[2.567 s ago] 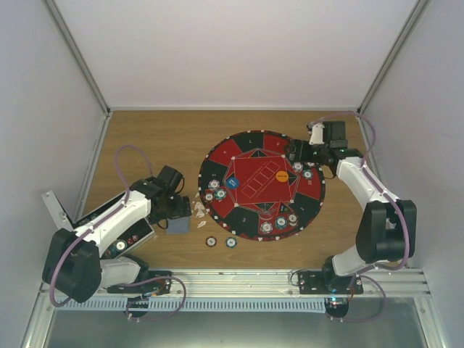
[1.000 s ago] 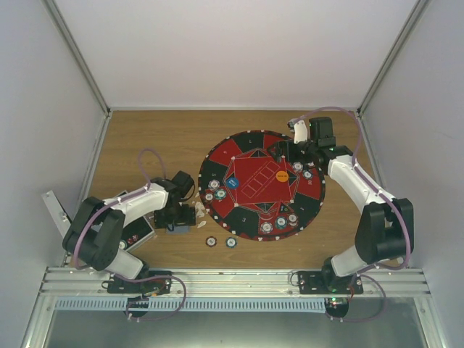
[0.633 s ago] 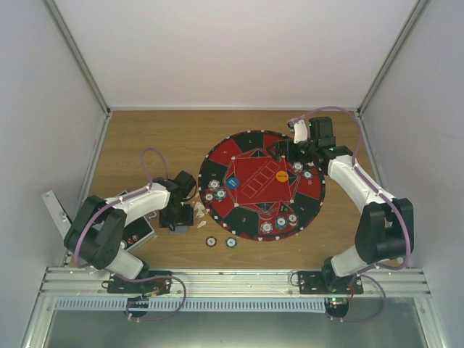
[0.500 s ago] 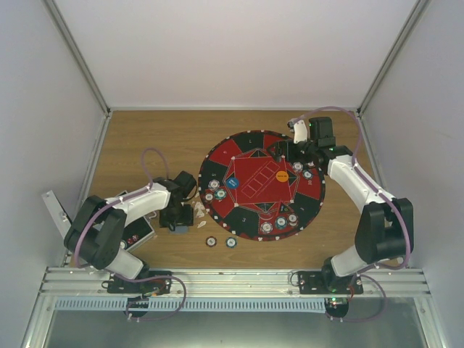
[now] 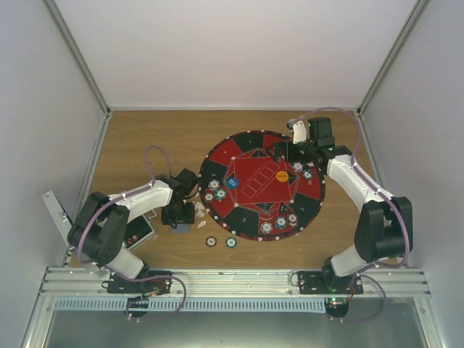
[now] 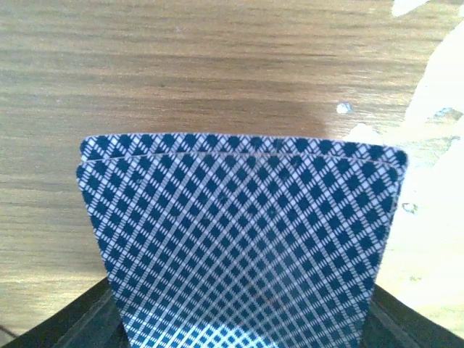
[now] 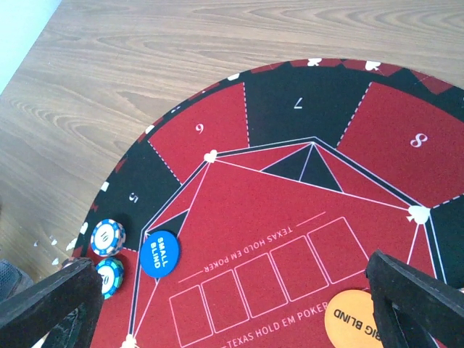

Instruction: Distribute texas hold em gaming equipment

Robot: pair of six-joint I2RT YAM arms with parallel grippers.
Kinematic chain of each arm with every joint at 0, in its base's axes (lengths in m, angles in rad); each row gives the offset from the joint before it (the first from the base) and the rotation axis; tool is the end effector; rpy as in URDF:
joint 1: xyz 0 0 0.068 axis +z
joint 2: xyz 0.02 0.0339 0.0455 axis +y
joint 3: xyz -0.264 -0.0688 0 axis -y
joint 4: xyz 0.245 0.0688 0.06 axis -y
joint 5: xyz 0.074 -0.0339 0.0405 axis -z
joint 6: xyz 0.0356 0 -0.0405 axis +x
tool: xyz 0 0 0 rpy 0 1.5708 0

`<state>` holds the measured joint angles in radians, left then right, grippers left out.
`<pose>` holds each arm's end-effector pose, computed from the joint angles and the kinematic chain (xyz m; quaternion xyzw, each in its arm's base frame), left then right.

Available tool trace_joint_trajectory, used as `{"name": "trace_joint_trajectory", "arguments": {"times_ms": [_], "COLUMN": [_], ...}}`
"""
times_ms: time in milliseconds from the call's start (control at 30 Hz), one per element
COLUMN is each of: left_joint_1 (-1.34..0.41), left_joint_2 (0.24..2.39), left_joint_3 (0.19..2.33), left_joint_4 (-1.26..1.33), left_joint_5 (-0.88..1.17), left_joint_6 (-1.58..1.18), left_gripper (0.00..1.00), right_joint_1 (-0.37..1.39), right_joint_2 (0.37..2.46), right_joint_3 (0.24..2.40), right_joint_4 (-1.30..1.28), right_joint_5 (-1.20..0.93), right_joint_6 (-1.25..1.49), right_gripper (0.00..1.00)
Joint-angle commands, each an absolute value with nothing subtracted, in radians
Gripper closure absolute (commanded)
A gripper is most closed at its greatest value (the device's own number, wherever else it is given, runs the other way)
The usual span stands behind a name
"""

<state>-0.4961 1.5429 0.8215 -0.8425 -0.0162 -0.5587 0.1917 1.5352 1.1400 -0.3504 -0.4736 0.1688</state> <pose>0.2087 -0.1123 0.1511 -0.0313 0.9995 0.0053 0.0071 0.3282 0.0802 0.2667 -0.1043 0.8894 0.2813 0.3450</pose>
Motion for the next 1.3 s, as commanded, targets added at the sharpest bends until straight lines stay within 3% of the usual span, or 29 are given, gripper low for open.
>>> {"name": "trace_joint_trajectory", "arguments": {"times_ms": [0,67,167,400,800,1067,1267], "left_joint_1": [-0.502,-0.503,-0.506,-0.506,-0.508,-0.508,-0.519], "left_joint_2": [1.565,1.563,1.561,1.560,1.572,1.514,1.488], "left_joint_3": [0.819,0.823,0.832,0.819,0.794,0.875,1.076], "left_joint_4": [-0.847,-0.854,-0.877,-0.869,-0.863,-0.946,-0.990], "left_joint_5": [-0.035,-0.036,-0.036,-0.004,0.040,0.016,0.012], "left_joint_6": [-0.548,-0.545,-0.546,-0.534,-0.515,-0.489,-0.385], "left_gripper": [0.39,0.39,0.28,0.18,0.37,0.38,0.38], "right_joint_1": [0.203,0.204,0.204,0.203,0.205,0.206,0.206], "right_joint_2": [1.542,1.543,1.544,1.541,1.541,1.549,1.568], "right_joint_3": [1.138,1.140,1.143,1.140,1.137,1.145,1.209], "right_joint_4": [-0.339,-0.340,-0.342,-0.345,-0.344,-0.368,-0.545], "right_joint_5": [-0.485,-0.485,-0.486,-0.486,-0.495,-0.502,-0.496], "right_joint_6": [0.150,0.150,0.149,0.146,0.154,0.166,0.159], "right_gripper": [0.00,0.00,0.00,0.00,0.00,0.00,0.00]}}
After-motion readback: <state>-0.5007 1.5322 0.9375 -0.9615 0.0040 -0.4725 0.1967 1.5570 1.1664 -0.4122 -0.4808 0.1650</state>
